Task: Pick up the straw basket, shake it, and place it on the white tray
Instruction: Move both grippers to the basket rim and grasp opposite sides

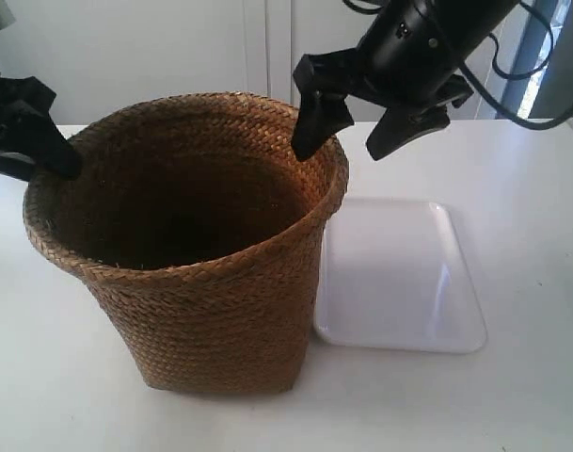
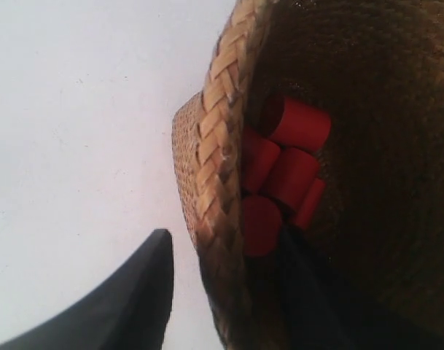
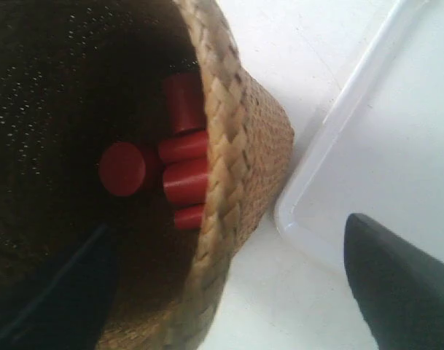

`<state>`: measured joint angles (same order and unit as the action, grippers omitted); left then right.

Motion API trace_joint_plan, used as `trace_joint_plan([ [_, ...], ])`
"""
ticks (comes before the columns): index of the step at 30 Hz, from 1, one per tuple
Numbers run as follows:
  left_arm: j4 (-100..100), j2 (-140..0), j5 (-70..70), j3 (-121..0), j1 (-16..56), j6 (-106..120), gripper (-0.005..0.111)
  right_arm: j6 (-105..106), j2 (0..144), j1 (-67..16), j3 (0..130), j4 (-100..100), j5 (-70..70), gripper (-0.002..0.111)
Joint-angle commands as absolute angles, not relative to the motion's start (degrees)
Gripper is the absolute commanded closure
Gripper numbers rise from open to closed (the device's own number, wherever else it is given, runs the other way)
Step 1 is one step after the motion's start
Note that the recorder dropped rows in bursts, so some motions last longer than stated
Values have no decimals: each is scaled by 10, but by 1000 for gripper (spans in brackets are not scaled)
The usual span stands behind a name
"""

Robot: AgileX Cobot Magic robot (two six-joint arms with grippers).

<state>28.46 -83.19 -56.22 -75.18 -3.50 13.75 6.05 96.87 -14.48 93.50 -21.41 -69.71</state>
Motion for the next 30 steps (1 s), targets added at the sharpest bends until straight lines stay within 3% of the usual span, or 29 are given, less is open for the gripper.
trace_joint_plan([
  [1, 296, -841, -575, -754, -29, 136, 57, 51, 980, -149, 938, -190, -700, 29],
  [30, 294, -904, -577, -754, 2, 151, 57, 42, 1052, -149, 938, -200, -691, 29],
])
